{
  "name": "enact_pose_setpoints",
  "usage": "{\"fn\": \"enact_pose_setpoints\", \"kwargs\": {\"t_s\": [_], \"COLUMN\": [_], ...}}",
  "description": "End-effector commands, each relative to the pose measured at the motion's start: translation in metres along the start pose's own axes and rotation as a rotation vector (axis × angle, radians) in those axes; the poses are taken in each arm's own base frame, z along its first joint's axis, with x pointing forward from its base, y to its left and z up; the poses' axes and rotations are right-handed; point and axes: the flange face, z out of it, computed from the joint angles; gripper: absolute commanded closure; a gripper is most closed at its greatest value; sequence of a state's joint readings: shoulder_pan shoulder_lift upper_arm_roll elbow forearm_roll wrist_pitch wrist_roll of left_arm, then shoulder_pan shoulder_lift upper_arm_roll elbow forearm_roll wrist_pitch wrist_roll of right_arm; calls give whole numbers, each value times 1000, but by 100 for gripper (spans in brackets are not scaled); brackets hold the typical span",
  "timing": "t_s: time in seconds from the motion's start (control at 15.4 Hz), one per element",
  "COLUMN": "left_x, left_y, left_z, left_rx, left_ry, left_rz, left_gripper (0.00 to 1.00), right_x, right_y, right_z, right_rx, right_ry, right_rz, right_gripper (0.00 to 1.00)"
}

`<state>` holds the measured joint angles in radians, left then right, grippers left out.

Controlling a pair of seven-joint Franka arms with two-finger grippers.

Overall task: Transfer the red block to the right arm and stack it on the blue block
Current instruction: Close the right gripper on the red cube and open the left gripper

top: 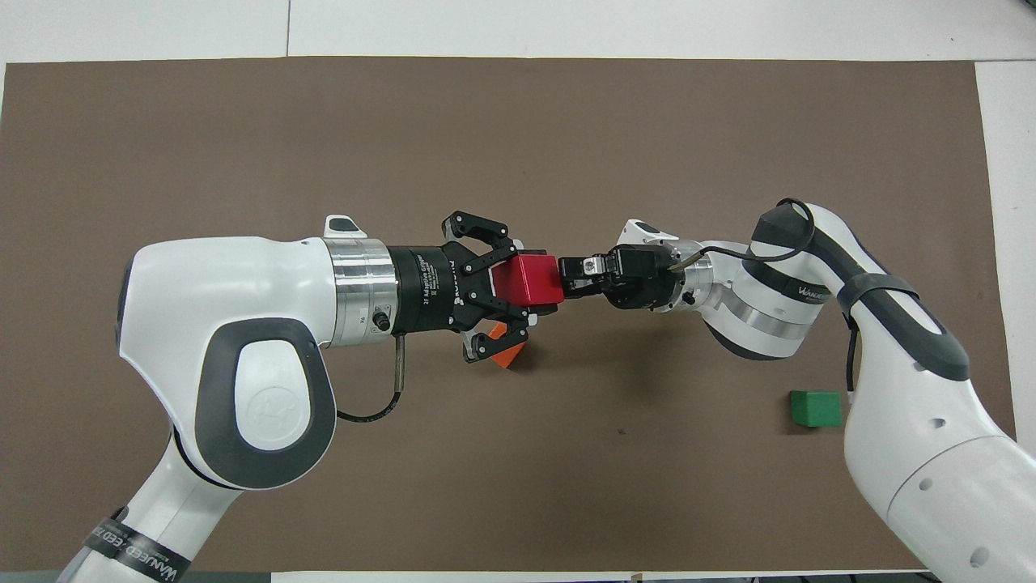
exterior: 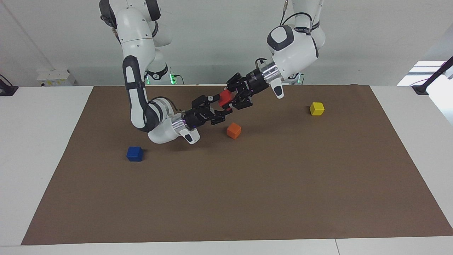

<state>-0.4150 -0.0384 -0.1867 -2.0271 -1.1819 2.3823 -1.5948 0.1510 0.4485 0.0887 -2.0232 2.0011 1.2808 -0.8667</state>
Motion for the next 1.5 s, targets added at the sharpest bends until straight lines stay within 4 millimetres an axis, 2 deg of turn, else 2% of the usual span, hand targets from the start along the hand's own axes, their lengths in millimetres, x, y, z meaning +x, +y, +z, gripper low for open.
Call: {"fn": "enact_pose_setpoints", "kwargs": {"t_s": [0.0,0.2,0.39,0.52,0.72,0.78,0.85,1.17,1.24,1.3,1.43], "left_x": [2,7,12,14,18,18,18,17,16,16,16], "left_y": [-12,-15,-15,-19,-19,-19,-19,-17,-16,-16,-15], "left_z": [-6,-5,-4,1,2,2,2,0,-1,-2,-3], "left_rx": [-28,-35,-49,-46,-62,-62,-62,-62,-69,-71,-70], "left_ry": [-16,-10,-26,-50,-55,-55,-55,-58,-59,-60,-60], "left_rz": [10,24,30,46,50,51,51,58,53,52,52], "left_gripper": [100,100,100,100,100,100,100,100,35,0,0], "right_x": [4,5,6,6,7,7,8,9,9,9,10], "right_y": [4,5,4,4,5,5,3,0,-2,-2,-3], "right_z": [0,-1,-3,-4,-3,-3,-6,-4,-4,-5,-6], "right_rx": [-3,-13,-18,-28,-32,-32,-33,-56,-56,-56,-55], "right_ry": [22,30,35,41,42,42,46,52,53,54,55], "right_rz": [-30,-29,-27,-28,-30,-28,-29,-27,-20,-16,-15], "right_gripper": [0,1,33,48,77,97,100,100,100,100,100]}}
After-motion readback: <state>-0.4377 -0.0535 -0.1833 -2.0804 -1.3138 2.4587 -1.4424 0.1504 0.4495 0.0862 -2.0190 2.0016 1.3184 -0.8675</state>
